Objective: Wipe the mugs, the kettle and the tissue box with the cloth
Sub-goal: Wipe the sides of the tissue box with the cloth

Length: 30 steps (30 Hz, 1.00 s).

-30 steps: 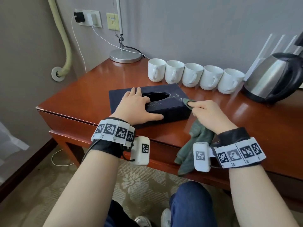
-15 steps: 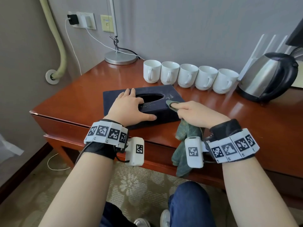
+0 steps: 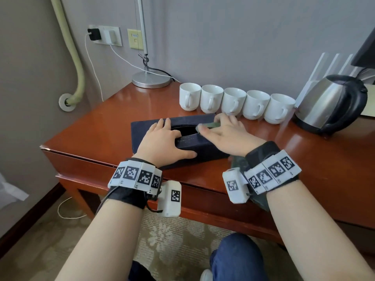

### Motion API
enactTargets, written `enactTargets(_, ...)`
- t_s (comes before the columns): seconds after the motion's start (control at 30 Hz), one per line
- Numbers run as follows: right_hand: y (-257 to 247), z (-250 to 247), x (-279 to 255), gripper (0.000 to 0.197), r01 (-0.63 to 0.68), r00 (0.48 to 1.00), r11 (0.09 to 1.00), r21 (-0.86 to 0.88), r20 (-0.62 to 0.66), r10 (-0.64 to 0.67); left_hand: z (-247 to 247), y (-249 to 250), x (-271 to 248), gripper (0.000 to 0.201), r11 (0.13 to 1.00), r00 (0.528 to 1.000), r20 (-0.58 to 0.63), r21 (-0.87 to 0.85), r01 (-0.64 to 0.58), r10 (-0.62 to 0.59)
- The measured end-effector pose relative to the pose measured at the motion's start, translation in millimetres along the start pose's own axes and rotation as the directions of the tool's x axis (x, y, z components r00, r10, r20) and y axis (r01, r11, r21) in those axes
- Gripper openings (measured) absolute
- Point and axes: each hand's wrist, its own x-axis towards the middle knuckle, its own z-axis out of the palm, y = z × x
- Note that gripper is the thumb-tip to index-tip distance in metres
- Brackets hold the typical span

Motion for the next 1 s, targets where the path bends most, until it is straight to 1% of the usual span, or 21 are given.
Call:
enactTargets(0.03,2,2,-6,0.061,0.053,0.999,0.997,-0.054,0.003,-0.053,1,0,0,0.08,1.0,1.0,-0.002,-0.001,0.0,0.0)
enactTargets(0.07,6,3,-12,0.062,0.086,0.996,0.992,-0.091,0.002,-0.086,1,-1,1,0.081,1.0,1.0,-0.001,-0.001,0.001,-0.001)
enactTargets(0.1,13,3,-14,0.063,0.092,0.996,0.99,-0.107,-0.003,-0.093,1,-1,1,0.081,1.0,1.0,0.003,0.0,0.002,-0.002)
enactTargets(0.13,20,1,-15,0.062,0.065,0.998,0.993,-0.1,-0.015,-0.067,1,-1,0,0.081,1.0,1.0,0.006,0.001,0.003,-0.003)
enactTargets(0.23,29,-6,-5,0.06,-0.067,0.995,0.997,-0.023,-0.071,0.065,0,0,0,0.082,1.0,1.0,0.011,0.003,0.005,-0.005)
enactTargets(0.3,23,-3,6,0.066,-0.119,0.991,0.993,0.018,-0.065,0.12,-1,0,-1,0.082,1.0,1.0,0.014,0.003,0.007,-0.007)
enactTargets(0.33,20,1,10,0.07,-0.102,0.993,0.995,0.008,-0.056,0.102,-1,1,-1,0.081,1.0,1.0,0.015,0.002,0.007,-0.007)
enactTargets(0.37,18,4,9,0.067,-0.054,0.998,0.998,-0.033,-0.037,0.053,-1,1,-2,0.081,1.0,1.0,0.015,0.002,0.007,-0.008)
enactTargets(0.43,18,8,2,0.052,0.057,0.998,0.991,-0.12,-0.008,-0.058,-2,1,-2,0.081,1.0,1.0,0.015,0.005,0.009,-0.009)
enactTargets(0.47,21,7,-4,0.051,0.074,0.997,0.99,-0.121,-0.013,-0.076,-2,1,-2,0.082,1.0,1.0,0.017,0.004,0.009,-0.009)
enactTargets(0.57,31,-3,-11,0.058,-0.008,0.997,0.998,-0.061,-0.076,0.004,-2,1,-2,0.083,1.0,1.0,0.023,0.003,0.012,-0.012)
enactTargets(0.63,28,-2,-8,0.058,-0.021,0.996,0.998,-0.058,-0.082,0.016,-3,2,-2,0.083,1.0,1.0,0.025,0.004,0.011,-0.011)
enactTargets(0.73,19,7,-11,0.043,0.074,0.995,0.993,-0.093,-0.057,-0.08,-3,3,-4,0.082,1.0,1.0,0.026,0.01,0.015,-0.015)
enactTargets(0.83,32,6,-21,0.026,0.115,0.99,0.993,-0.033,-0.074,-0.117,-3,4,-7,0.082,1.0,1.0,0.022,0.013,0.016,-0.017)
enactTargets(0.87,40,4,-23,0.02,0.112,0.989,0.993,0.027,-0.101,-0.109,-2,5,-8,0.082,1.0,1.0,0.02,0.014,0.019,-0.019)
enactTargets(0.93,54,-1,-26,0.015,0.102,0.969,0.978,0.182,-0.239,-0.057,-1,6,-9,0.082,0.999,0.999,0.016,0.014,0.029,-0.029)
enactTargets(0.97,61,-2,-24,0.017,0.08,0.943,0.976,0.202,-0.333,-0.008,-1,6,-10,0.082,0.999,0.999,0.011,0.01,0.033,-0.033)
enactTargets(1.0,68,-4,-23,0.02,0.038,0.908,0.982,0.188,-0.417,0.044,0,6,-11,0.081,0.999,0.999,-0.004,0.0,0.033,-0.033)
